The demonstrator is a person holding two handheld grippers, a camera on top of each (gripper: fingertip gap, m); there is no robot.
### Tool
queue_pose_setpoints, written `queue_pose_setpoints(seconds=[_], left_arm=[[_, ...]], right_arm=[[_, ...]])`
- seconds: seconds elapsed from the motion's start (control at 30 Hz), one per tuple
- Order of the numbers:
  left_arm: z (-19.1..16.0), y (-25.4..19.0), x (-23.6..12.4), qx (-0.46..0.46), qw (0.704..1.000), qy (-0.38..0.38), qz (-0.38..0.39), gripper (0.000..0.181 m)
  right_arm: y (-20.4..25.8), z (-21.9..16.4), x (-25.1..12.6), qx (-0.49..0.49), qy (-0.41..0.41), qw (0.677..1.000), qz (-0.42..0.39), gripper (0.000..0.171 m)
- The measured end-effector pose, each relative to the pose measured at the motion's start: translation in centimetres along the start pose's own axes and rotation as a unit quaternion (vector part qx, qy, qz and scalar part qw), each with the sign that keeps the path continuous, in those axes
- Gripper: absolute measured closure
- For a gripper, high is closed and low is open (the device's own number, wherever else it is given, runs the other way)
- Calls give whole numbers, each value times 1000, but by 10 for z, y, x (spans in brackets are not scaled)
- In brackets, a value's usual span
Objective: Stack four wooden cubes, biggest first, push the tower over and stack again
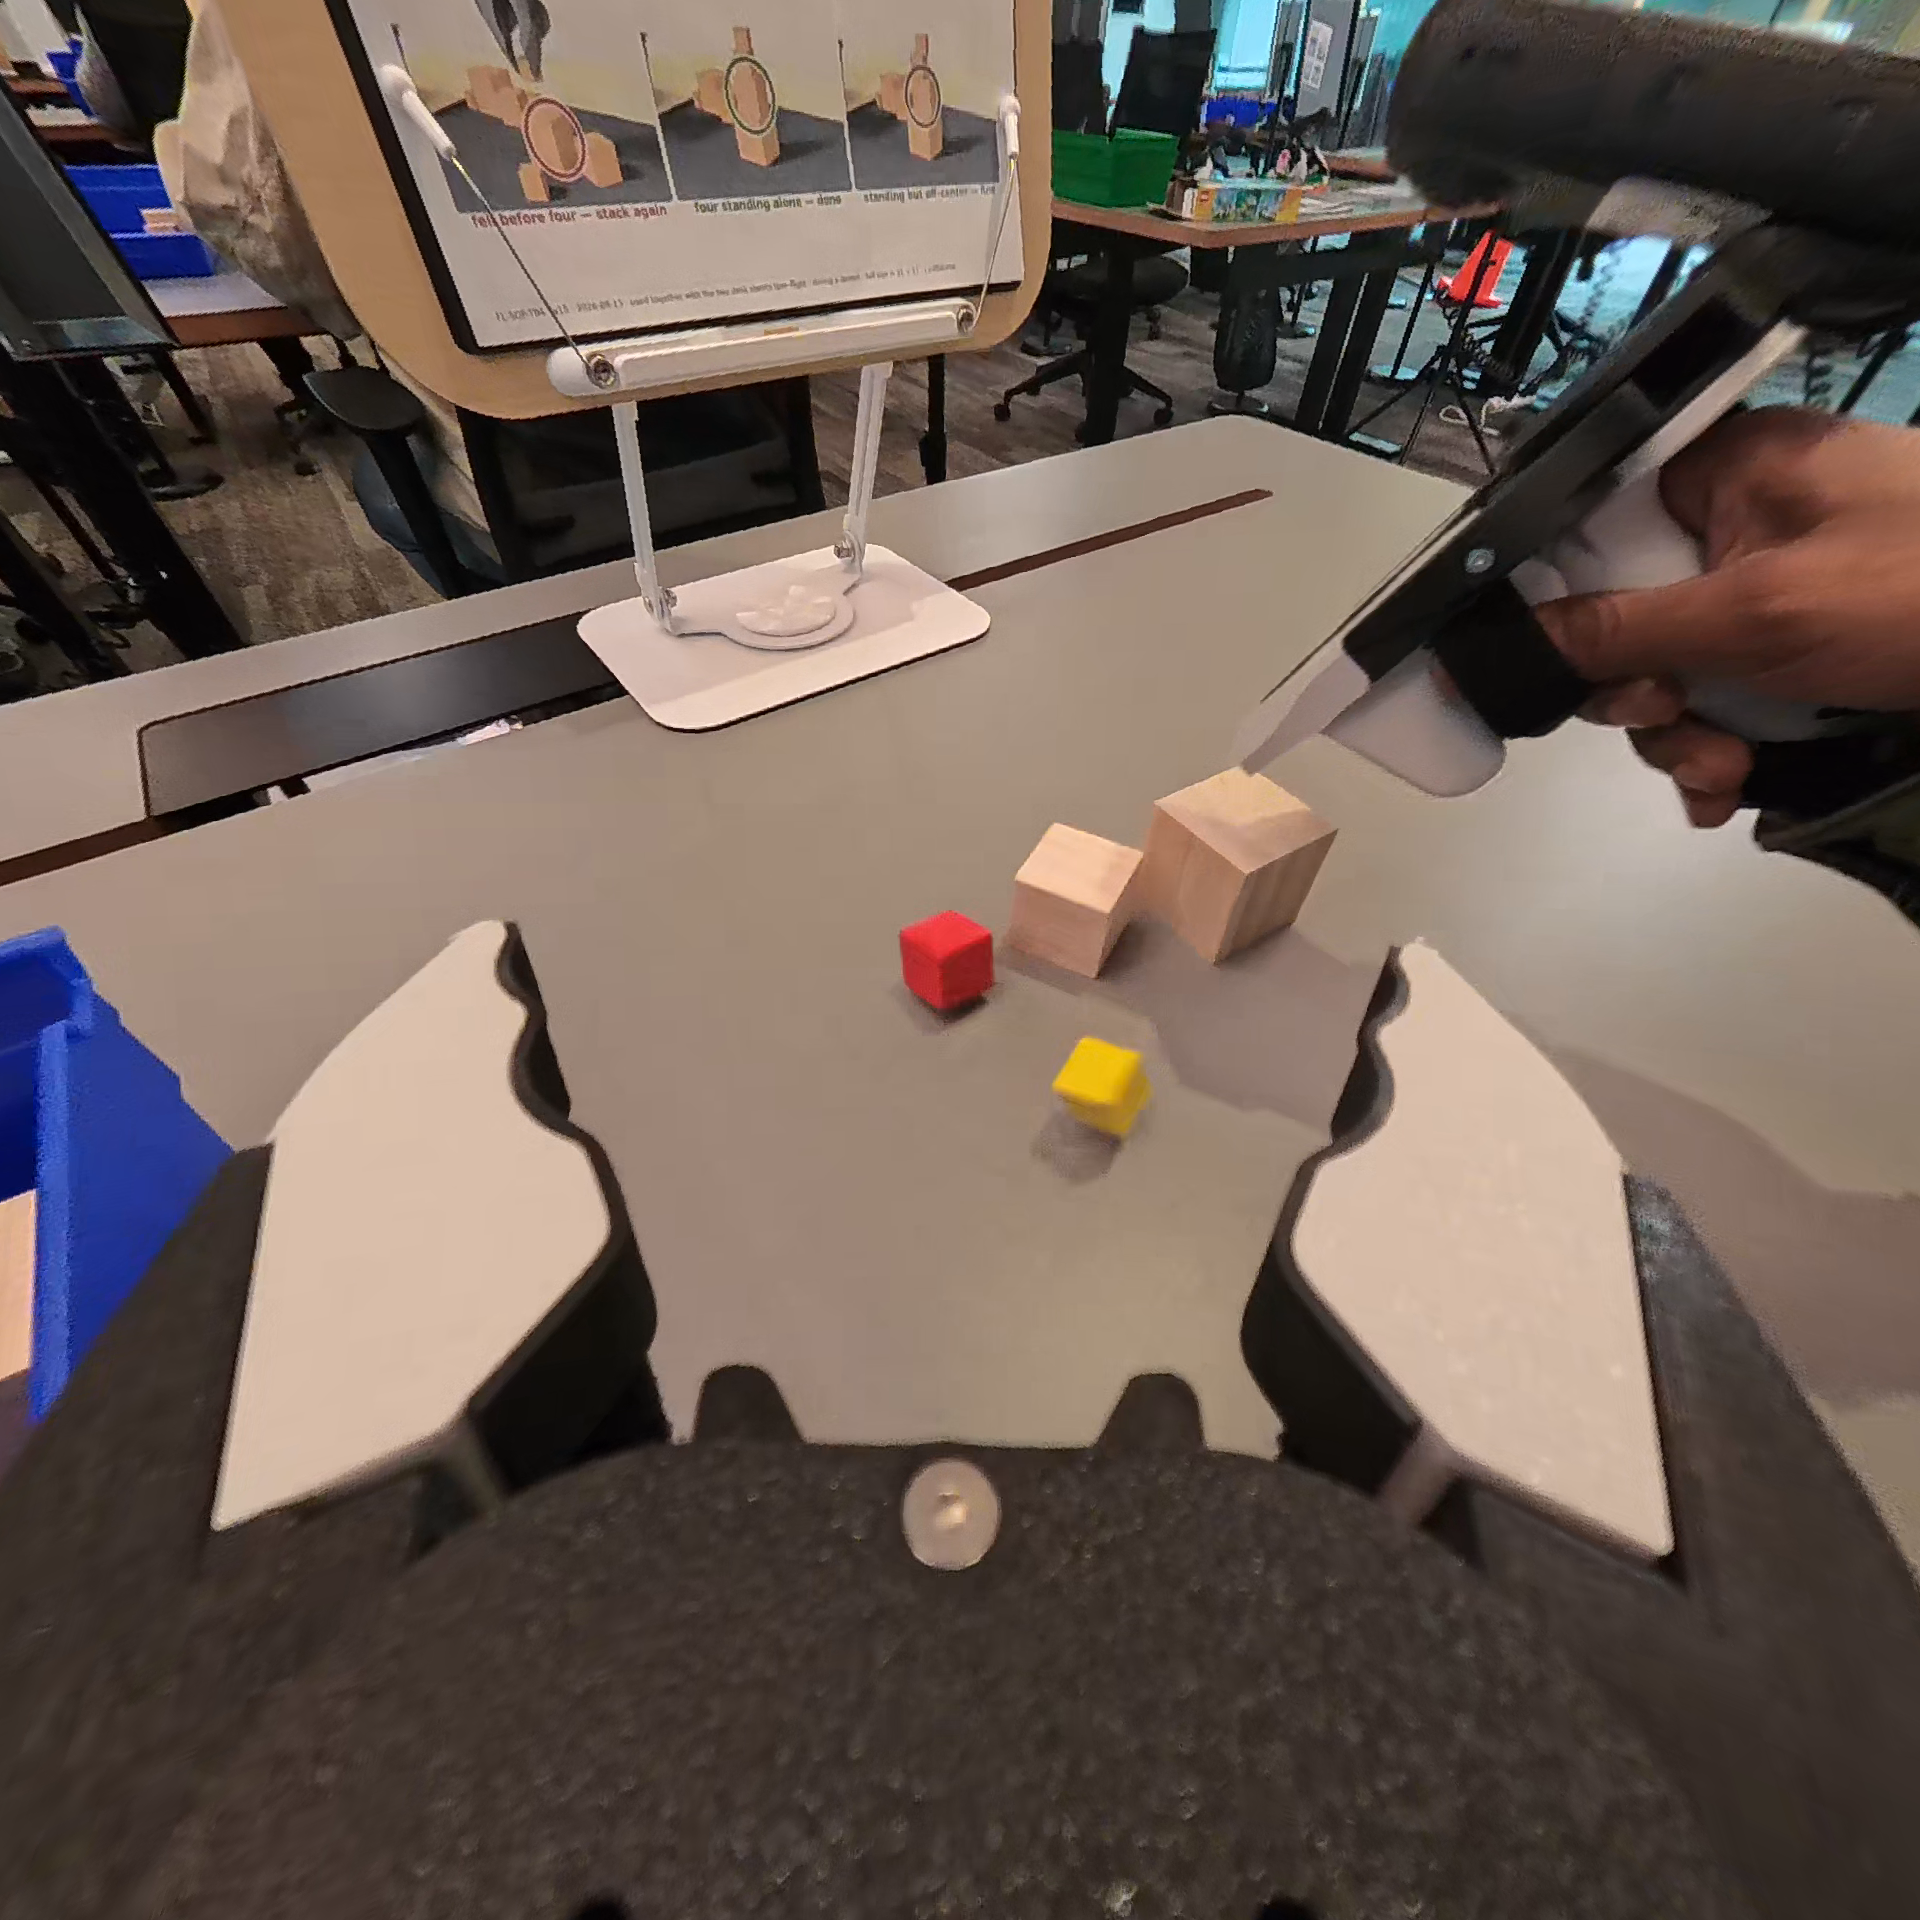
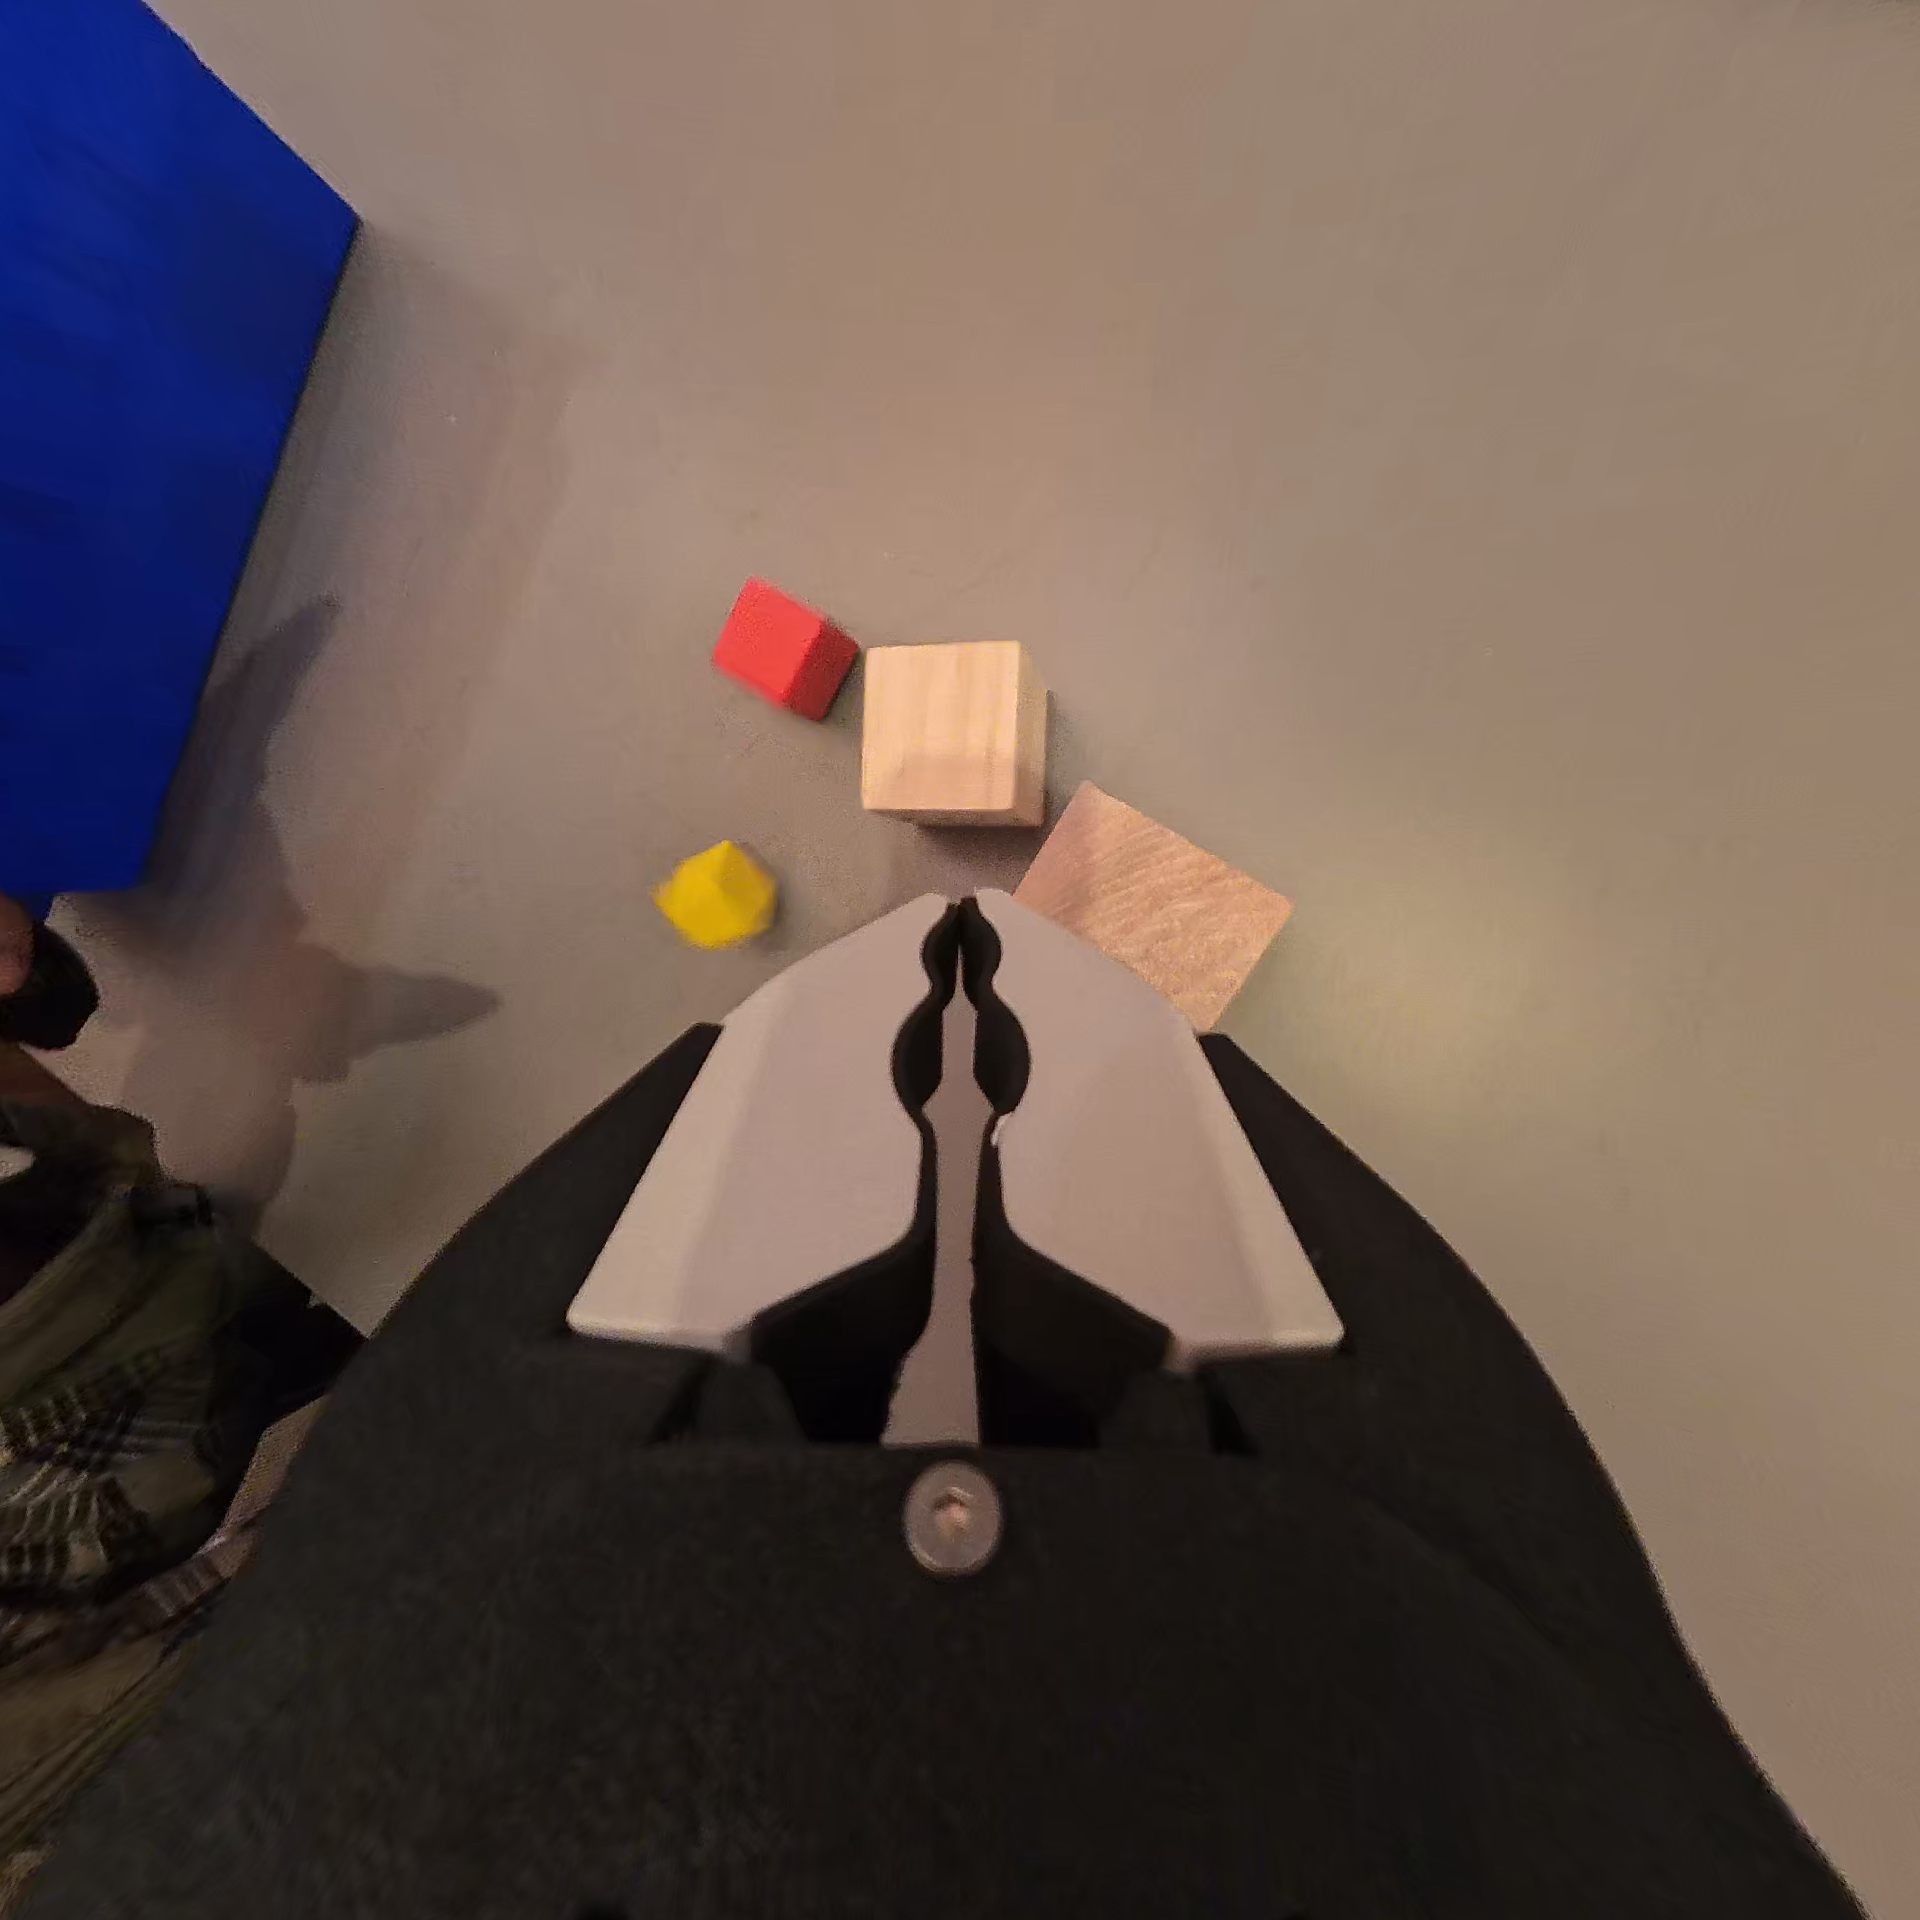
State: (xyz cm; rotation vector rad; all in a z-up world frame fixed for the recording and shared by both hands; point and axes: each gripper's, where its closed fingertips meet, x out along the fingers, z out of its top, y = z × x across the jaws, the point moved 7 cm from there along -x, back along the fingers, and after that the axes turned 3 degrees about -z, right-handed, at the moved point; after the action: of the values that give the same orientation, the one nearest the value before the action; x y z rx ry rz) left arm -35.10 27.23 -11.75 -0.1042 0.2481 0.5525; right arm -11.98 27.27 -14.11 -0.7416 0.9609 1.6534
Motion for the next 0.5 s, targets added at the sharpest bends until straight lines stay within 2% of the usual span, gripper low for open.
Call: queue_pose_setpoints(seconds=[0.5], left_arm=[[-9,-5,11,21,999,34,-2,38]], right_arm=[[-16,-30,-23,-19,-25,1000,0,171]])
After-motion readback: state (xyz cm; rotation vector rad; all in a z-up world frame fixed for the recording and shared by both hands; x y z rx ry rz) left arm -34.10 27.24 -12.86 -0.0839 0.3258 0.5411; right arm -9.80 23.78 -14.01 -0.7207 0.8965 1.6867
